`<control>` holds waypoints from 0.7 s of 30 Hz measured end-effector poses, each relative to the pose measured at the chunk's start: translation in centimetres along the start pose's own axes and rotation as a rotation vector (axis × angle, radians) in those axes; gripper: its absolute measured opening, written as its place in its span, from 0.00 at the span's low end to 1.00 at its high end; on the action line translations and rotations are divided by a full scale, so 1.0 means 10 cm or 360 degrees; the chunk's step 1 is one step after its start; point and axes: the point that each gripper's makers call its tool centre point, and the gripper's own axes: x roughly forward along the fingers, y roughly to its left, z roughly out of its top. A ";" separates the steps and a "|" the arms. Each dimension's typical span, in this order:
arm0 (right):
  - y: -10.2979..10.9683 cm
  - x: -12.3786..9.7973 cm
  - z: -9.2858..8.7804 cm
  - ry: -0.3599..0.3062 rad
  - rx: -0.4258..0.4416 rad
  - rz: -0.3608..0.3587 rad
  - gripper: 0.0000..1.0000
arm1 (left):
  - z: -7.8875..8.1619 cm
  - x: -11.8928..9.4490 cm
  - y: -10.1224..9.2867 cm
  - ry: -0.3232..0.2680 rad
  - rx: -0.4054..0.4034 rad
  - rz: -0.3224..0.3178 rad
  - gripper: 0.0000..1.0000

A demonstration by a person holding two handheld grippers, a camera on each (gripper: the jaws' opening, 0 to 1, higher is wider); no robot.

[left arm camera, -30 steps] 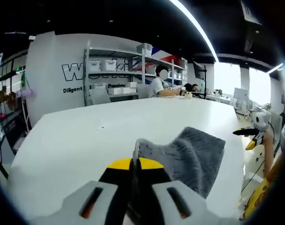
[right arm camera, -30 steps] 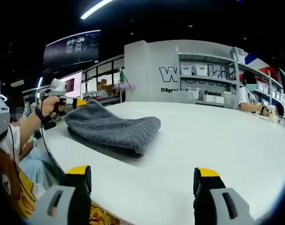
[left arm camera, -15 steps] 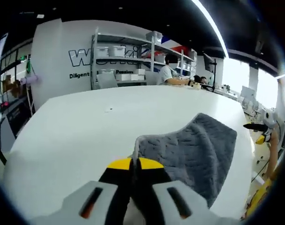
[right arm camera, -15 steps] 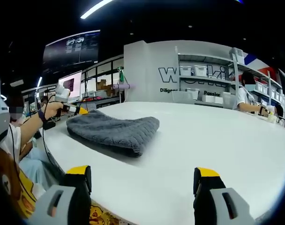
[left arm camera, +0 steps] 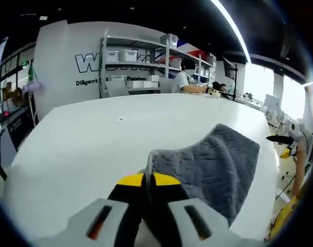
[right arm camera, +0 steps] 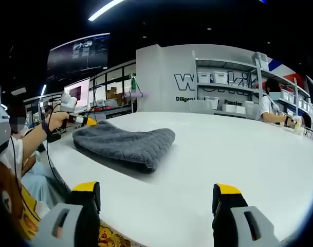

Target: Fold the towel on the table until its edges align and the towel forms a compact rectangular stack.

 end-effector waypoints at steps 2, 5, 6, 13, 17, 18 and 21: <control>0.00 0.00 0.00 0.0001 -0.0001 0.0000 0.94 | -0.01 -0.03 -0.01 0.0006 0.0023 0.0008 0.17; -0.01 0.02 -0.01 0.0003 0.0004 0.0003 0.94 | 0.02 -0.09 -0.02 -0.0017 0.0027 0.0001 0.19; -0.01 0.02 -0.01 0.0004 0.0004 0.0003 0.94 | 0.03 -0.10 -0.03 -0.0019 0.0035 0.0001 0.20; 0.00 0.04 -0.02 0.0008 0.0009 0.0011 0.94 | 0.09 -0.27 -0.07 -0.0077 0.0049 -0.0006 0.22; -0.01 0.04 -0.04 0.0011 0.0016 0.0008 0.94 | 0.12 -0.42 -0.13 -0.0140 0.0028 -0.0024 0.25; -0.02 0.04 -0.04 0.0013 0.0018 0.0006 0.94 | 0.12 -0.47 -0.16 -0.0161 0.0020 -0.0027 0.26; -0.04 0.04 -0.05 0.0014 0.0024 -0.0002 0.94 | 0.11 -0.63 -0.23 -0.0213 0.0015 -0.0033 0.31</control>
